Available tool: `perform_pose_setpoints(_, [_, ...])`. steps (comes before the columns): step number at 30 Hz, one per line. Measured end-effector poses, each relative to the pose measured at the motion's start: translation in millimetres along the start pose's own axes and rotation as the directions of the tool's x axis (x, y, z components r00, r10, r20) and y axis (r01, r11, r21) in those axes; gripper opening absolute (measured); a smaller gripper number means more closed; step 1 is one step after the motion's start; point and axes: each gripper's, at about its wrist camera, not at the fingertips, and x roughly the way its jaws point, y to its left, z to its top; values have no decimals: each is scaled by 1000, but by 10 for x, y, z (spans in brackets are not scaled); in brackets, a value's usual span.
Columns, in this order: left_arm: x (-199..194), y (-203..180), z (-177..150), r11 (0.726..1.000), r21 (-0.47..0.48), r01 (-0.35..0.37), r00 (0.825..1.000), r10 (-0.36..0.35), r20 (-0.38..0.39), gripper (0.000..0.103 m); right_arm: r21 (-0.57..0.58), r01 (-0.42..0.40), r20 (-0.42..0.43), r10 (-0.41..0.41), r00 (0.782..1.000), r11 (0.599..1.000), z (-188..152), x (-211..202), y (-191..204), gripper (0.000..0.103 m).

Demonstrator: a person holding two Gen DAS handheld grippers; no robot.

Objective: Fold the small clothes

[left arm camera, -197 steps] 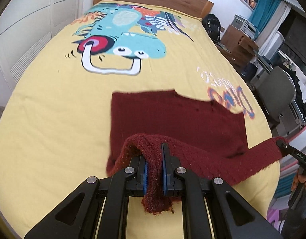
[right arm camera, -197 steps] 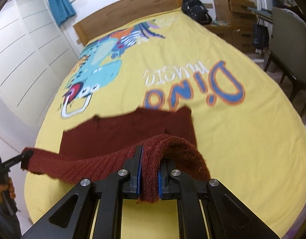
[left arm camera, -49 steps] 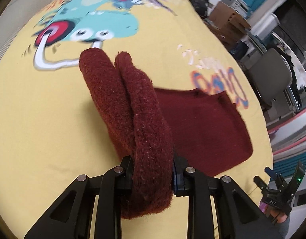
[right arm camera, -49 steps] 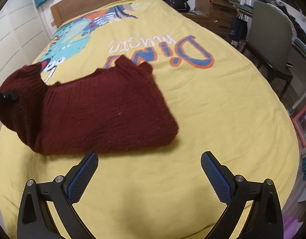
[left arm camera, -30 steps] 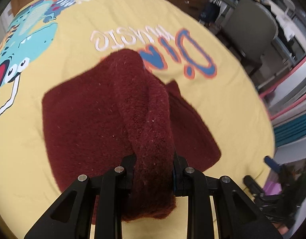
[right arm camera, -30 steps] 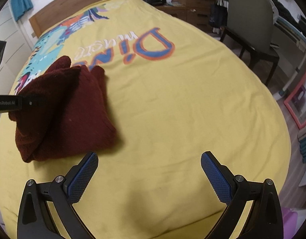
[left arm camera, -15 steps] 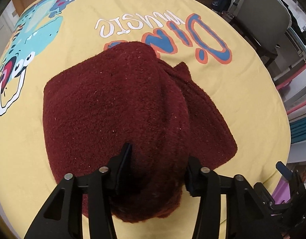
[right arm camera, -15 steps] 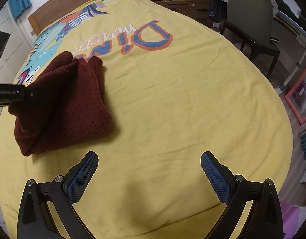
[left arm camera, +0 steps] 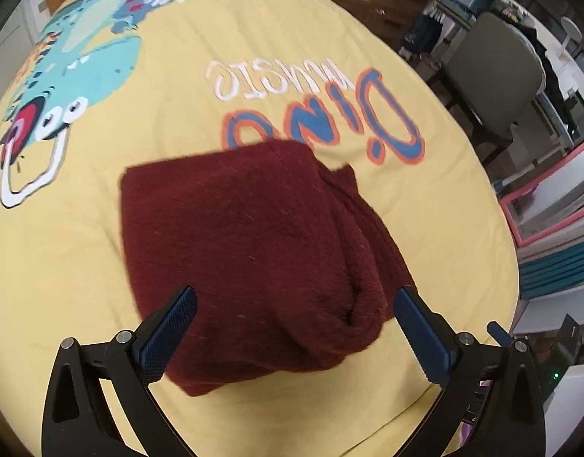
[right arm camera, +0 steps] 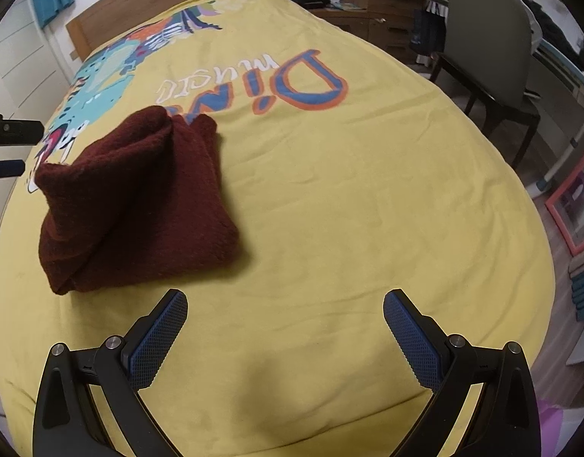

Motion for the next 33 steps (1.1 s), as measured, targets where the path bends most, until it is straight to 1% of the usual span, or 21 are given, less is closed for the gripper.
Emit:
perform_pose_setpoints(5, [-195,343,0,998,-66,3,999,-1,32,102,-53,-20,16,21,1000,998,213,-60,248,103])
perform_pose_setpoints(10, [-185,771,-134,992,-86,-93,996,94,10,102,-121,-68,14,70,997,990,616,-127,639,103])
perform_pose_setpoints(14, [-51,1108,-341,984,-123,-128,992,126,-29,102,-173,-135,-24,132,991,976,1061,-110,1028,103])
perform_pose_setpoints(16, [20,1235,-453,980,-135,-143,989,138,-46,102,-188,-194,-72,183,980,963,1305,-3,1245,102])
perform_pose_setpoints(17, [50,1292,-505,979,-143,-147,989,140,-54,102,-185,-218,-95,203,974,958,1366,56,1298,98])
perform_pose_setpoints(18, [78,1351,-565,977,-153,-146,989,138,-62,102,-170,-258,-144,235,961,951,1467,182,1399,92])
perform_pose_setpoints(19, [100,1393,-608,977,-161,-142,989,132,-68,102,-157,-279,-184,250,951,947,1528,297,1465,88])
perform_pose_setpoints(20, [108,1428,-651,976,-169,-137,989,127,-73,102,-150,-288,-210,254,944,946,1549,373,1514,80])
perform_pose_setpoints(21, [118,1460,-697,976,-172,-132,990,120,-79,102,-143,-294,-249,253,935,945,1575,498,1587,75])
perform_pose_setpoints(23, [115,1493,-760,978,-166,-130,990,118,-81,102,-146,-277,-312,222,924,950,1562,719,1701,75])
perform_pose_setpoints(25, [100,1509,-790,977,-157,-145,988,135,-75,102,-144,-270,-361,204,910,952,1496,873,1737,73])
perform_pose_setpoints(26, [93,1518,-801,976,-157,-149,988,140,-72,102,-141,-271,-374,202,905,952,1461,912,1738,72])
perform_pose_setpoints(28, [92,1553,-824,976,-172,-136,990,125,-70,102,-136,-276,-410,199,890,952,1360,1004,1732,67])
perform_pose_setpoints(29, [95,1560,-830,976,-177,-126,991,116,-70,102,-141,-273,-419,193,887,952,1314,1017,1706,62])
perform_pose_setpoints(30, [104,1562,-834,977,-177,-123,991,112,-71,102,-159,-261,-431,171,886,952,1261,1044,1693,53])
perform_pose_setpoints(31, [109,1553,-837,977,-172,-126,991,115,-72,102,-181,-243,-436,144,889,953,1213,1057,1672,44])
perform_pose_setpoints(32, [114,1543,-842,978,-165,-130,990,119,-72,102,-199,-227,-432,123,894,953,1206,1060,1649,32])
perform_pose_setpoints(33, [122,1523,-840,979,-156,-131,990,121,-73,102,-223,-219,-419,109,901,950,1184,1046,1612,29])
